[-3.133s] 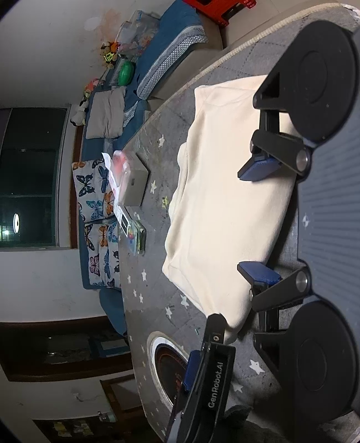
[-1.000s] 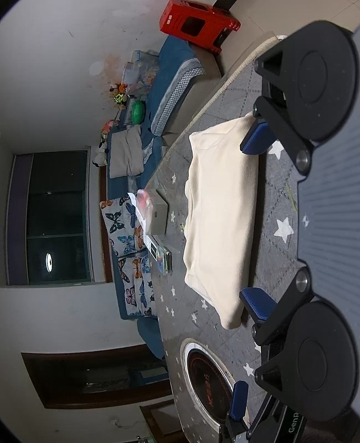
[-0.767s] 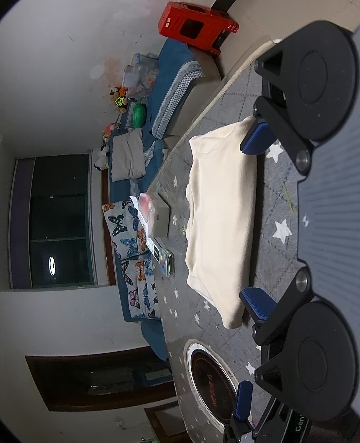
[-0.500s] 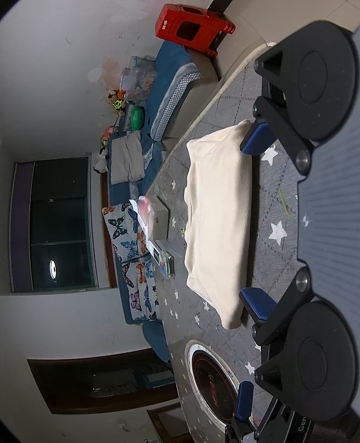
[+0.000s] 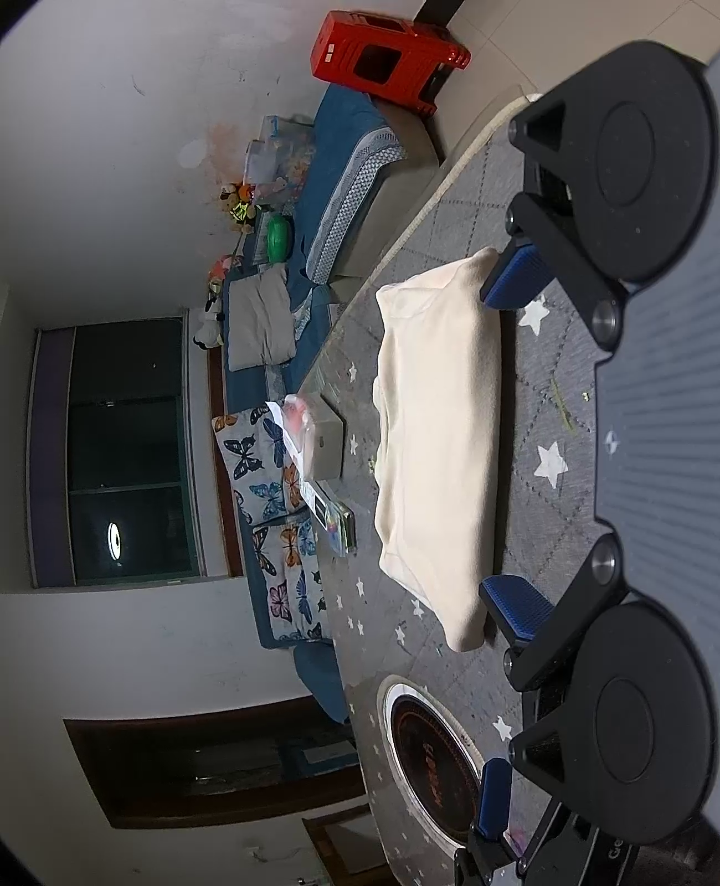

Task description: Fold clothes

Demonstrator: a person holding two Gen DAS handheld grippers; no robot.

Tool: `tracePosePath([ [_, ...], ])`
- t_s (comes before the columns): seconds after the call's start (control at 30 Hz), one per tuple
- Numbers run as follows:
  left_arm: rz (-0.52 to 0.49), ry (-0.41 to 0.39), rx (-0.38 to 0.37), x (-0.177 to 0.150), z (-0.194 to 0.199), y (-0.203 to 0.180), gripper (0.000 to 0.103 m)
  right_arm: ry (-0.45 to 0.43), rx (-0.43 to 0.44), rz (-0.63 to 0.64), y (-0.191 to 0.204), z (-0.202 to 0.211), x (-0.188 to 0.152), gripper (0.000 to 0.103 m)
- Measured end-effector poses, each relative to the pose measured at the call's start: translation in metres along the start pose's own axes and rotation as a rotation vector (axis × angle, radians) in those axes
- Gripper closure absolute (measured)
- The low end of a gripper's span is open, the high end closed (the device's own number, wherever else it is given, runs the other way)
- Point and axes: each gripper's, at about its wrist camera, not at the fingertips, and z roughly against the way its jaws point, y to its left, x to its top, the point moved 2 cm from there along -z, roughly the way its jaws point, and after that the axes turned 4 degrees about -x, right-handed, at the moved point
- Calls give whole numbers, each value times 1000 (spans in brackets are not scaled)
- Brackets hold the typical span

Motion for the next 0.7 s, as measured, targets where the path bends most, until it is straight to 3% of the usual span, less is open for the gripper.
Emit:
tracePosePath([
  [0.7,-17,-2,-6,0,3,-7,0,-4,-2,-15,-3,6,-4,0],
])
